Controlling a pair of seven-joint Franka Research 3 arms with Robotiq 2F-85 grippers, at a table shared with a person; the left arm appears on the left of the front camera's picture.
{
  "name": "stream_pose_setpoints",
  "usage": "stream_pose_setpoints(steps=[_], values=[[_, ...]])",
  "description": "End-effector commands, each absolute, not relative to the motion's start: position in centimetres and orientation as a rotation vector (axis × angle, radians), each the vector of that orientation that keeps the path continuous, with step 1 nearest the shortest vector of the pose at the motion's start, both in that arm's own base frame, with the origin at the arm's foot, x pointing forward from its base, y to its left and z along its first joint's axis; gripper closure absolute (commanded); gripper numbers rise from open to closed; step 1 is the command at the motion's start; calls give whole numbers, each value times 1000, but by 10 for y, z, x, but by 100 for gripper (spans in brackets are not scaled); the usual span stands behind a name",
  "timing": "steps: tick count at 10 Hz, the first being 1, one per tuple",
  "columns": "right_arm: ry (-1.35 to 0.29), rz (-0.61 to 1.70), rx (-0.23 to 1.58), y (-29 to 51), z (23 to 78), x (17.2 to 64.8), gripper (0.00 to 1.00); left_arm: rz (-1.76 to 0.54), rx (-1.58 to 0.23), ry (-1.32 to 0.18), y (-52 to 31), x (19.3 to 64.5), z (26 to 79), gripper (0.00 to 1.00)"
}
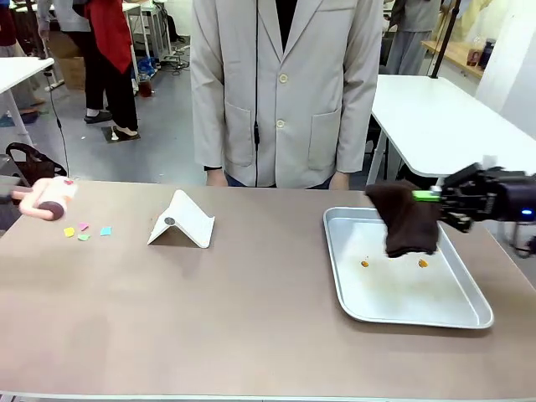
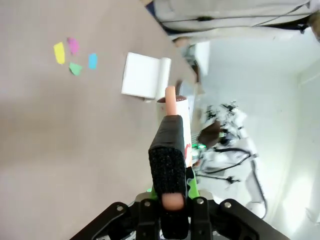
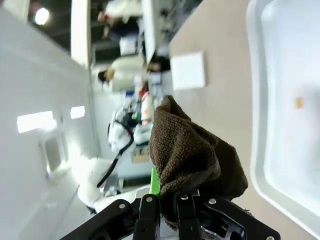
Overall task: Clean the surface of the table.
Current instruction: Hold the Lint Roller with your left hand and the towel with your right hand.
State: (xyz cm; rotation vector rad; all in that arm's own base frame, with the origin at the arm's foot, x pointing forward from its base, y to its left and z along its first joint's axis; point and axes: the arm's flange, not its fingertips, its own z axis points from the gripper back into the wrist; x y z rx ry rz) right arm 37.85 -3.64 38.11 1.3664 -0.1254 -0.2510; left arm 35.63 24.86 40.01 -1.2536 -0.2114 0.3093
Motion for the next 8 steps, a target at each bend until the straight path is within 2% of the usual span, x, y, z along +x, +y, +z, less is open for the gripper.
stream_pose_setpoints(steps=[1,3,5,6,7,8], values=[[-122,-401,1316,-74,381,374,100,251,-1414,-274,276,362,387,100],[-123,-556,1317,-101,370,369,100,182,-1412,-304,283,350,373,100],[-187,-622,1317,-108,369,365,100,122,-1361,-269,277,355,372,100],[-226,-613,1312,-106,371,361,100,103,-1335,-276,275,359,372,100],[-154,-569,1297,-117,362,366,100,183,-1388,-280,277,351,366,100],[-154,-569,1297,-117,362,366,100,183,-1388,-280,277,351,366,100]])
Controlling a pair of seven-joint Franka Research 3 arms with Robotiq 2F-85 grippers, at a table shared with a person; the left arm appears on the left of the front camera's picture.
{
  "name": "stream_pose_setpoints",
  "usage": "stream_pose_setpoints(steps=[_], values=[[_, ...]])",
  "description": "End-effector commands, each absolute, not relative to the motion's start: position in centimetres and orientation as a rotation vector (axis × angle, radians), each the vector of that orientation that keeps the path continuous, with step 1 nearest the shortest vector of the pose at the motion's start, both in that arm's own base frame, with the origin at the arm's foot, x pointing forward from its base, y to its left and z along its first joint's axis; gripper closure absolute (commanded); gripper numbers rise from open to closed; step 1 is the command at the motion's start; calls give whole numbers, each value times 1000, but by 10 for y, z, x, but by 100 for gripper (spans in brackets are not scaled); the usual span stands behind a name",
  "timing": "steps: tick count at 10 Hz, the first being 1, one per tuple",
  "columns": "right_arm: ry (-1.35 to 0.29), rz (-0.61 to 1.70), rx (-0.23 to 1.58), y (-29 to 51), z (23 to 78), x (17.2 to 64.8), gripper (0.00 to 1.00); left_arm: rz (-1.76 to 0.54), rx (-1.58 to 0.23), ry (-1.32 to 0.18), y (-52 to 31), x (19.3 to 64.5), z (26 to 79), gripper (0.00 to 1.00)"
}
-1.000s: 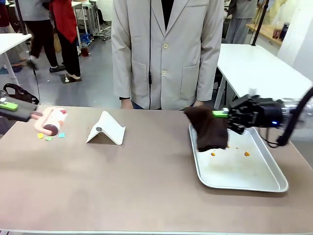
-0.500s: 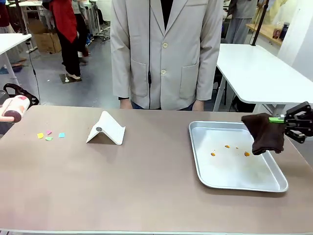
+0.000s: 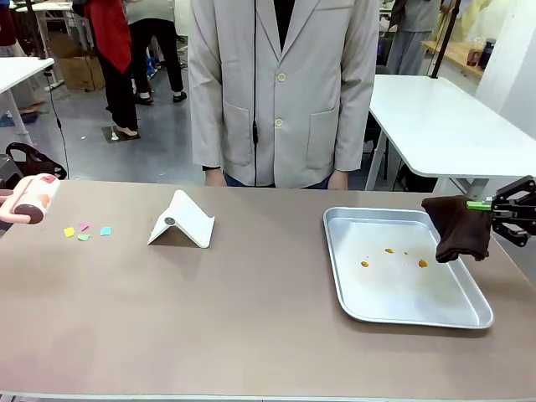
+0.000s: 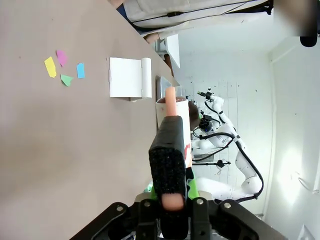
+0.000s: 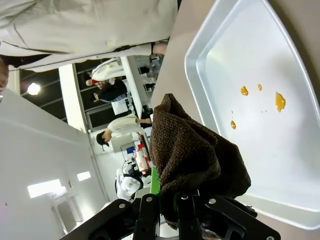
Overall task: Clean the surface of the table.
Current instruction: Hold the Lint Roller with your left hand and the towel with your right hand, then if a person points to the right, clean the right side of the table with your right hand, and if they point to the left, clean the left side with your left hand.
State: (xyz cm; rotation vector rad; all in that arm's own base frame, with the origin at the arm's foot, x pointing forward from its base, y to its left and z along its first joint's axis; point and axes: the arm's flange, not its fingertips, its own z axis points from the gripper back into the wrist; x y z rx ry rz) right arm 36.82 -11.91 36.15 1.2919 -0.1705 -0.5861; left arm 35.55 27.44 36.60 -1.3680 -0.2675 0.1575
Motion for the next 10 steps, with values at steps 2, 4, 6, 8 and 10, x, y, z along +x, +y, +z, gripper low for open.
stream_pose_setpoints(steps=[2,4,6,8,10], values=[[-154,-569,1297,-117,362,366,100,183,-1388,-280,277,351,366,100],[-154,-569,1297,-117,362,366,100,183,-1388,-280,277,351,366,100],[-154,-569,1297,-117,362,366,100,183,-1388,-280,277,351,366,100],[-154,-569,1297,-117,362,366,100,183,-1388,-280,277,351,366,100],[-154,-569,1297,-117,362,366,100,183,-1388,-280,277,351,366,100]])
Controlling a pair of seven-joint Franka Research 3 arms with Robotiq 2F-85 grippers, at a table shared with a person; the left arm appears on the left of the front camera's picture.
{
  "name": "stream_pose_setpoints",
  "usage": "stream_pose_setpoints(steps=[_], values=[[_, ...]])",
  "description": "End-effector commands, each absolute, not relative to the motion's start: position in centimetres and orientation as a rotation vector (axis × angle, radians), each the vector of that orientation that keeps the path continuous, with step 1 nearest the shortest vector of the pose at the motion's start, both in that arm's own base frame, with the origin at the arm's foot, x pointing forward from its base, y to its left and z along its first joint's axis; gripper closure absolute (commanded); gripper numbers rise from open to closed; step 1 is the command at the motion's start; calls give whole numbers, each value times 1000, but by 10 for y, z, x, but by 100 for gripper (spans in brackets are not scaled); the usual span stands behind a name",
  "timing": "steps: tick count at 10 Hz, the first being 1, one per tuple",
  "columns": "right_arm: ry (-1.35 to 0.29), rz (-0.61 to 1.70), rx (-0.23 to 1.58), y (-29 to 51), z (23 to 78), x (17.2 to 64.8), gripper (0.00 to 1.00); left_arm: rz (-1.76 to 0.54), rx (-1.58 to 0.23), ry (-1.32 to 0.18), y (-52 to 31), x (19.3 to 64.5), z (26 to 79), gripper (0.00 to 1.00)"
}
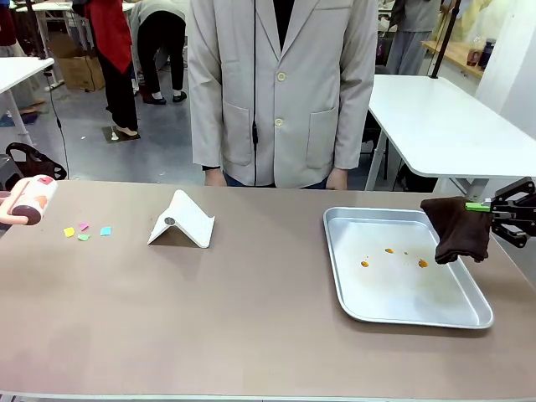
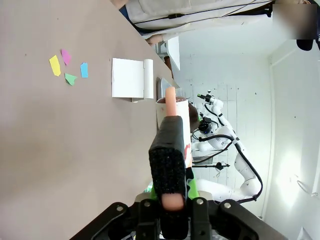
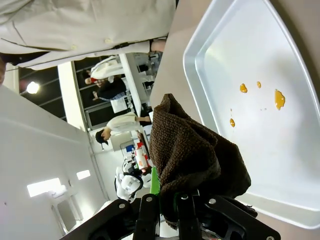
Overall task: Clean the surface of the table.
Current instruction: If a person points to the right, clean the right side of the table with your right hand, and if they point to the left, clean the left side with your left hand.
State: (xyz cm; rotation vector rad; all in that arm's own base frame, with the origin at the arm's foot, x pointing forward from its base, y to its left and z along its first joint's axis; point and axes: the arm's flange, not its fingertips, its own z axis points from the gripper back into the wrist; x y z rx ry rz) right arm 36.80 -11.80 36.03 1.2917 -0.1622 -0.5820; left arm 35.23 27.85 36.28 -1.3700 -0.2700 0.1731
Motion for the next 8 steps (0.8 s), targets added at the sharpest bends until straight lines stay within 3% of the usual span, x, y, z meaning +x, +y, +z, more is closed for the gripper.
stream_pose_setpoints(steps=[1,8], values=[[-154,-569,1297,-117,362,366,100,183,-1388,-280,277,351,366,100],[-154,-569,1297,-117,362,366,100,183,-1388,-280,277,351,366,100]])
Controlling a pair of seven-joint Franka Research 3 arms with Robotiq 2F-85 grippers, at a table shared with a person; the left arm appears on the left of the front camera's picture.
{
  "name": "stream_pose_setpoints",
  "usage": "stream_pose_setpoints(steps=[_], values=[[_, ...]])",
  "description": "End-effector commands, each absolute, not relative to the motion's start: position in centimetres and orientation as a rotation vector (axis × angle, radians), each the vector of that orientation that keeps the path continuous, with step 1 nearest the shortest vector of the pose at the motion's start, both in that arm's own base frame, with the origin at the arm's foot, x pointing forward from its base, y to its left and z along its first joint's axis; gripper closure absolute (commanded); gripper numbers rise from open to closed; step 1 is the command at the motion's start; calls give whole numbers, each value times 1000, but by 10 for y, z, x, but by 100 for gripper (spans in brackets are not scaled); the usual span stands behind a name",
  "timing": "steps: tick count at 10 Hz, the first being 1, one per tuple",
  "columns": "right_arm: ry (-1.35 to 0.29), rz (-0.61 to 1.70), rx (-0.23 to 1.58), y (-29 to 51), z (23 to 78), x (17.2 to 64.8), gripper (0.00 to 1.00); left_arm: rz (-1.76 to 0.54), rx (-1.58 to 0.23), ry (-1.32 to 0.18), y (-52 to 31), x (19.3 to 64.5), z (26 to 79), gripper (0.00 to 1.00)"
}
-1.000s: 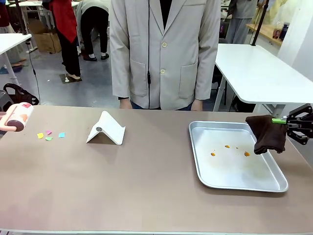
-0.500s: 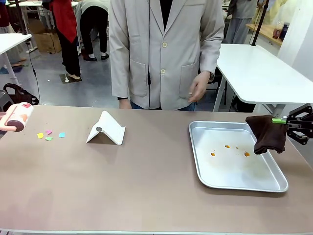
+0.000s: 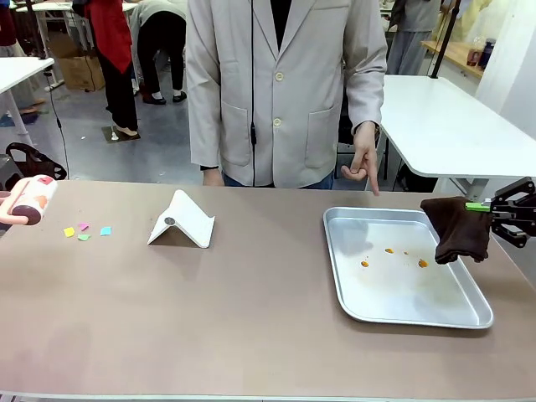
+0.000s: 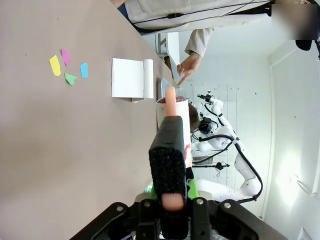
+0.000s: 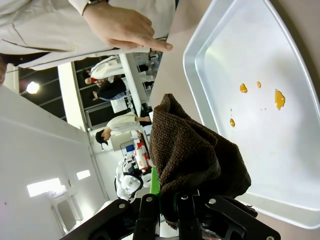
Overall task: Clean the surface of the table.
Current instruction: If a person points to the right, clean the right side of the table with your right hand, and if they point to the left, clean the left side with your left hand.
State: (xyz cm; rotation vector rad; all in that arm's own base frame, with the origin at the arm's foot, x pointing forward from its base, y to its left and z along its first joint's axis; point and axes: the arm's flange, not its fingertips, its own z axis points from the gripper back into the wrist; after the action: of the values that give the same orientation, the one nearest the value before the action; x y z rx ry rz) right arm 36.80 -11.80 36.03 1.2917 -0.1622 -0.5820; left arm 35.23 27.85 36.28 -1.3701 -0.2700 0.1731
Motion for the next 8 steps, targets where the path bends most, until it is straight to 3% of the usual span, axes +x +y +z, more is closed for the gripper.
stream_pose_setpoints(steps=[1,4,5,8], values=[[-154,-569,1297,-117,362,366,100,183,-1388,-280,277,351,366,100],[-154,-569,1297,-117,362,366,100,183,-1388,-280,277,351,366,100],[-162,-582,1292,-118,360,368,89,183,-1388,-280,277,351,366,100],[-186,-633,1038,-114,394,370,89,183,-1388,-280,277,351,366,100]])
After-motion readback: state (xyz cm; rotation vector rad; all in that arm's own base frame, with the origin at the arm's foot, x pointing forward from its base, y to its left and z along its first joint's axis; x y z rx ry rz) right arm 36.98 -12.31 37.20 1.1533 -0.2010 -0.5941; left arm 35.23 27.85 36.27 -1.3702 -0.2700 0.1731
